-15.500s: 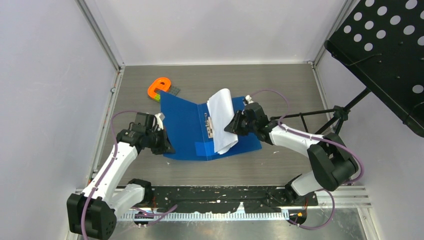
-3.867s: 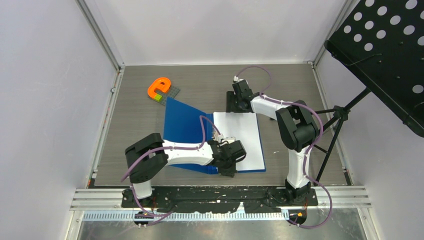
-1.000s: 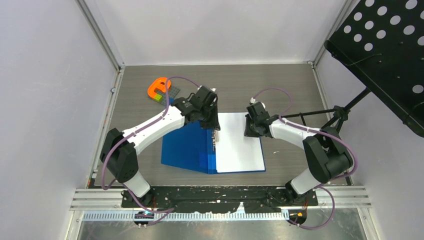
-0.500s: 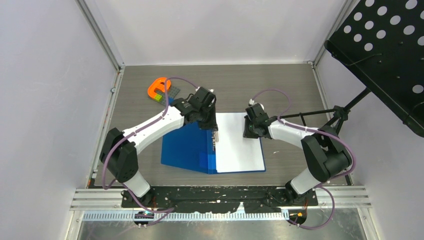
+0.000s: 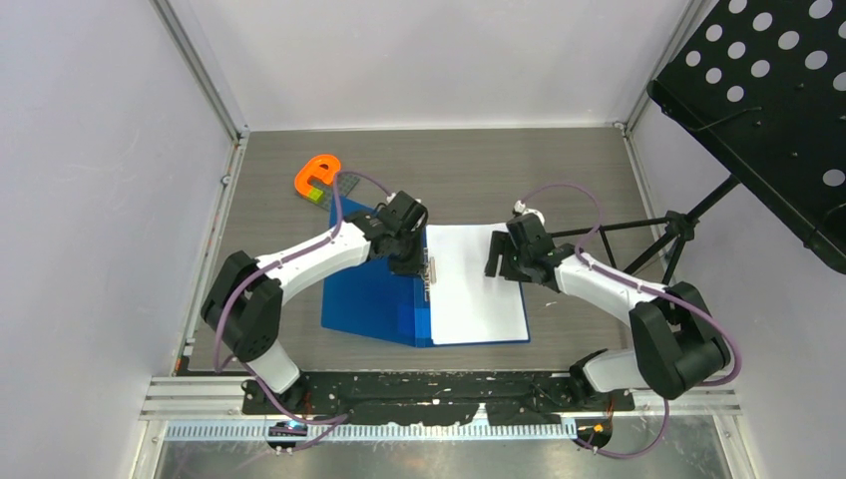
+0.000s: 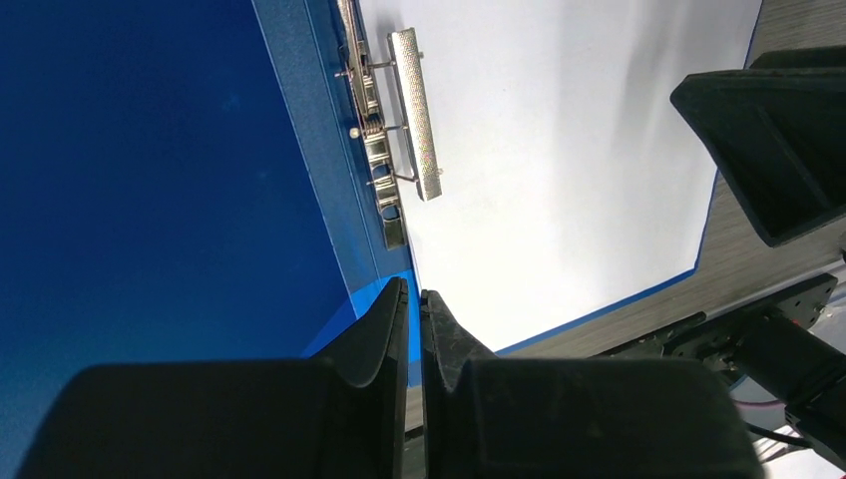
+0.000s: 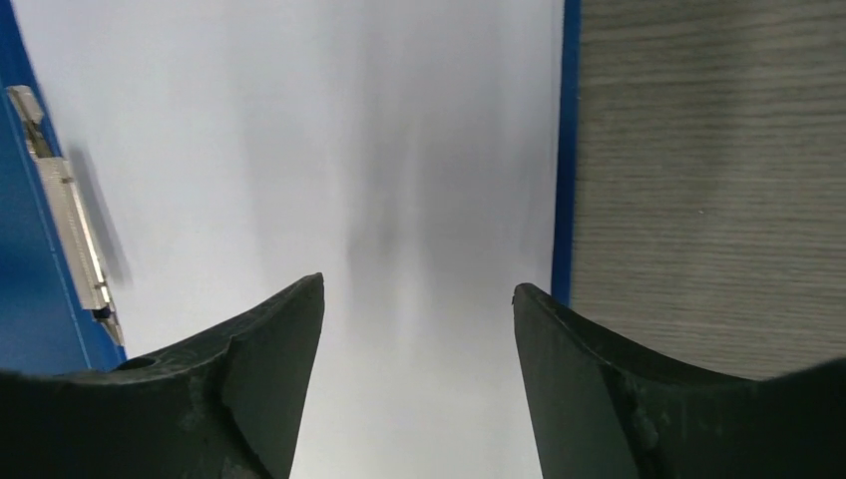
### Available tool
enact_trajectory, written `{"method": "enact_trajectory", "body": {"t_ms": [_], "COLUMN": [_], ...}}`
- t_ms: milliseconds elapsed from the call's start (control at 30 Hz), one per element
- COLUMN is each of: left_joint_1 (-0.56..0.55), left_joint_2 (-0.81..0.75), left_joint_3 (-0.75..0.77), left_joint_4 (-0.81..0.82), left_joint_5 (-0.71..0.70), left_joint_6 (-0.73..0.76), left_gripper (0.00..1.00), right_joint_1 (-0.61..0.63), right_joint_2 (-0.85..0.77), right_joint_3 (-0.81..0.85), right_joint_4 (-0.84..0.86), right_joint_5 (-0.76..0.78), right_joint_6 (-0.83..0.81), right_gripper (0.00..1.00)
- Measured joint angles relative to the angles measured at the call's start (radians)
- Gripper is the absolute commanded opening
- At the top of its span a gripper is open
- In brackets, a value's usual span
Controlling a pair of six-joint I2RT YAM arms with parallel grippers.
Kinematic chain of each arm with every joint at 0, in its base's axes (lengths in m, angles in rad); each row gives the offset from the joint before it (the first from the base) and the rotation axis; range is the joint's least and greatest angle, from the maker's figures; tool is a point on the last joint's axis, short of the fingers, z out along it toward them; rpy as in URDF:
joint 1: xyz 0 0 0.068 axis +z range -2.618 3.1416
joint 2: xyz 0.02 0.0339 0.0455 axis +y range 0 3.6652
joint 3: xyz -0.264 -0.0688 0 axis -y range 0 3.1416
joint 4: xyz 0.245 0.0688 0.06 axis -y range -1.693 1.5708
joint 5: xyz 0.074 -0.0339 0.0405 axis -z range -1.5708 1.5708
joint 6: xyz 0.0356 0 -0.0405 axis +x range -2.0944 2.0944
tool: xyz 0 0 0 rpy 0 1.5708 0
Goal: Put the files into the folder
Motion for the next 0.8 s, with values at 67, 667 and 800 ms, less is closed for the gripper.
{"method": "enact_trajectory", "body": {"t_ms": [67,667,800], "left_joint_1": [0.0,0.069,0.108], "left_joint_2": [0.008,0.224,0.278], "left_joint_3": [0.0,0.245,0.297], "left_joint_4": [0.012,0.005,-0.003], "left_joint_5": [0.002,-0.024,-0.023], "left_joint_6": [0.001,0.037,0.045], "left_gripper": [0.09,0.36,0.41], "right_joint_1": [-0.007,-0.012,-0.012], "right_joint_2": [-0.008,0.022,0.031], "right_joint_3": [-0.024,-0.072,-0.072], "right_joint_4": [-0.001,0.042,0.064], "right_joint_5": [0.003,0.053,0.055], "right_joint_6": [0.0,0.004,0.004], "right_gripper": [0.73,0.45,0.45]}}
